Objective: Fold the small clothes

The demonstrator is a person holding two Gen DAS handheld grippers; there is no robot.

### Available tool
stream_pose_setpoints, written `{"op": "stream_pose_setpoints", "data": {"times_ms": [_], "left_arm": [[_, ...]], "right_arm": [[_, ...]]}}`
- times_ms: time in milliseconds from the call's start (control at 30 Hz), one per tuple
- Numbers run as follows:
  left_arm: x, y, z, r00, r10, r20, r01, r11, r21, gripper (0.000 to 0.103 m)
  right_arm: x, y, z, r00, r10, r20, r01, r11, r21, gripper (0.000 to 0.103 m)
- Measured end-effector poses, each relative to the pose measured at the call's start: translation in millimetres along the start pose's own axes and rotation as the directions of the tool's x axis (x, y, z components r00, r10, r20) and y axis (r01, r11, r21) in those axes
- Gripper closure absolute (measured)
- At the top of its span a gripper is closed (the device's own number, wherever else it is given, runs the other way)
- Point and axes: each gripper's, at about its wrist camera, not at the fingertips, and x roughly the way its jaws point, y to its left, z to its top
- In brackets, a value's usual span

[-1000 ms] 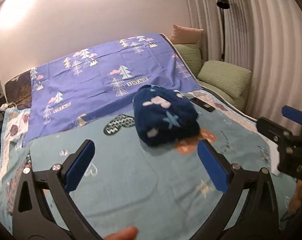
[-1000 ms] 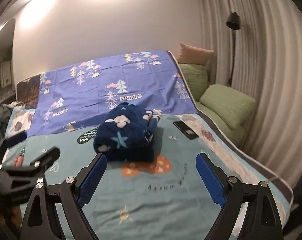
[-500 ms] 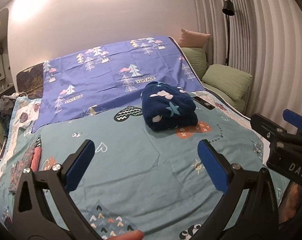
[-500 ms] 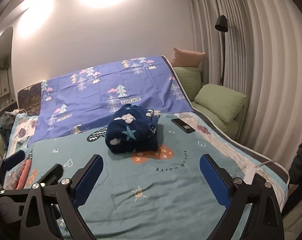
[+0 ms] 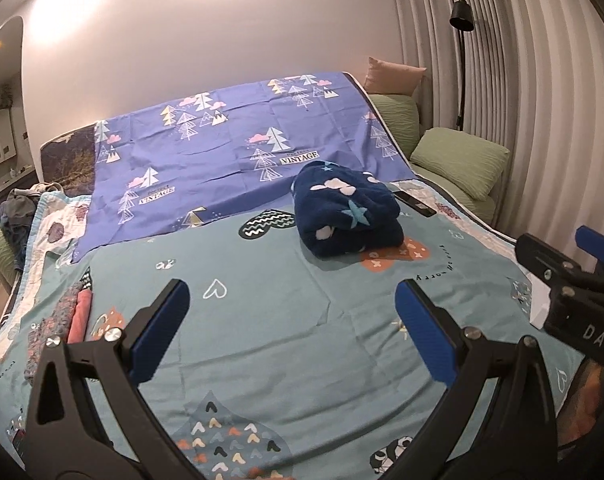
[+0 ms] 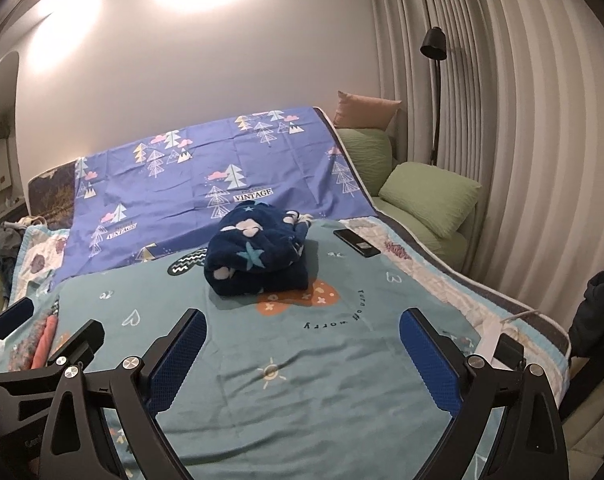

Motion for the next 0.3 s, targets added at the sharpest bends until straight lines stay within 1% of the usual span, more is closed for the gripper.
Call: {"op": "stream_pose_setpoints", "data": {"times_ms": [67,300], "left_arm": [[-1.3,1.1,0.3,1.000,0.011,0.008,-0.011,1.000,0.001,0.001],[-8.6,4.5,3.3,1.000,0.003,0.024,-0.003,1.000,-0.016,0.001]], "right_arm": [[-0.3,-1.4,0.5,1.000,-0.004,0.001,0.004,1.000,0.002,0.004],[-0.5,-2.4,0.5,1.000,-0.011,0.003,0.011,1.000,-0.002,0.004]]}}
